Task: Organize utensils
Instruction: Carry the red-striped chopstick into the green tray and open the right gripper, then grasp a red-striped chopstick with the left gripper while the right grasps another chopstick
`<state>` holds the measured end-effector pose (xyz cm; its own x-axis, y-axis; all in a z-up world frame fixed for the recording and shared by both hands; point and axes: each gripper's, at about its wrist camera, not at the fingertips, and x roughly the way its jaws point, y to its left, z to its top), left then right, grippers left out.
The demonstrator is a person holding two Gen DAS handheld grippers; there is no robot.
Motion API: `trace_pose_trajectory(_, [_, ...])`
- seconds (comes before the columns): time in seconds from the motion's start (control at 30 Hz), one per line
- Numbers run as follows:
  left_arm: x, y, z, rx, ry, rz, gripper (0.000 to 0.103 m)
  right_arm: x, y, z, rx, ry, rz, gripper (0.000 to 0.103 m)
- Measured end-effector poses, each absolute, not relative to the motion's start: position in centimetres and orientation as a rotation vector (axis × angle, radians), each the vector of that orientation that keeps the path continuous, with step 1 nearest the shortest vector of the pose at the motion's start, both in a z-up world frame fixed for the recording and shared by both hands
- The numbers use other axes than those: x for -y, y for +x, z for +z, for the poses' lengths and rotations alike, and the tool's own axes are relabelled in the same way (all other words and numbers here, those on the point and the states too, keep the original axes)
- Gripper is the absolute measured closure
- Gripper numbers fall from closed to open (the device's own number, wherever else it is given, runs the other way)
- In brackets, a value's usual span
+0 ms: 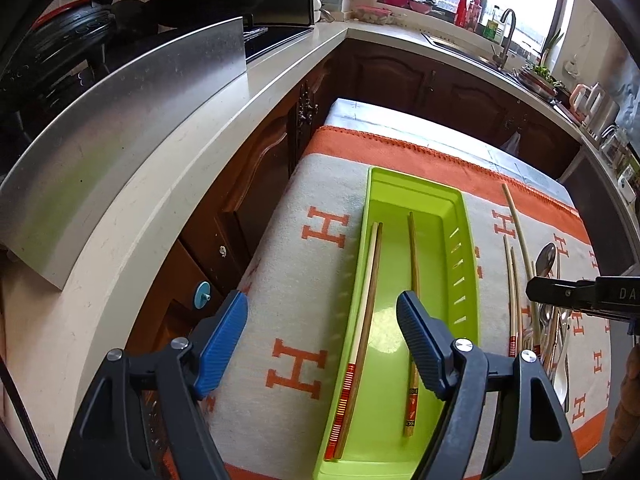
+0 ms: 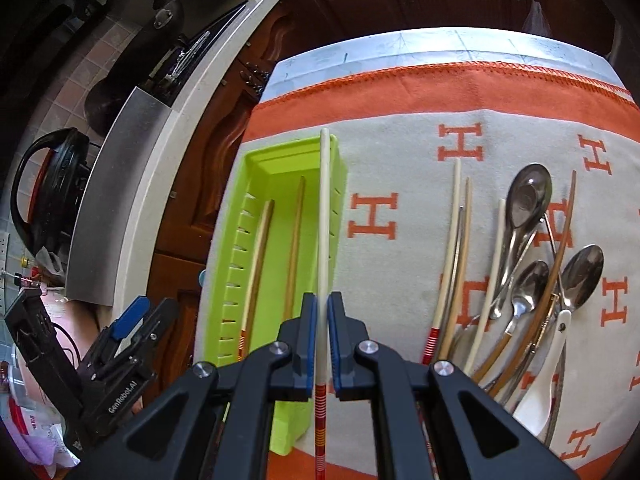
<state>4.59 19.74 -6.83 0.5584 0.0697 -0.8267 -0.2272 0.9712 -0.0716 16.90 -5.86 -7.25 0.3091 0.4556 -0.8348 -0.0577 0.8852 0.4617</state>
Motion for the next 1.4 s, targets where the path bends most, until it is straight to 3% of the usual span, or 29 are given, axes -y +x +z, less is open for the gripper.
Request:
trace_pose_trajectory(0.37, [-21.1, 3.8, -6.1, -0.951, -0.19, 0.223, 0.026, 1.8, 19.6, -7.7, -1.246, 0.373, 0.377, 0.096])
trace_pose_trajectory(0.7, [-19.8, 4.1, -5.8, -0.955, -0.177, 0.208, 0.024, 4.9, 18.0, -7.4, -1.209, 0.297, 0.336, 0.096])
trace_pose_trajectory(1.4, [-5.4, 6.5, -6.8, -1.035, -0.007, -0.063, 0.024, 15.6, 11.5, -8.0, -1.057, 0.285, 0.226, 0.096])
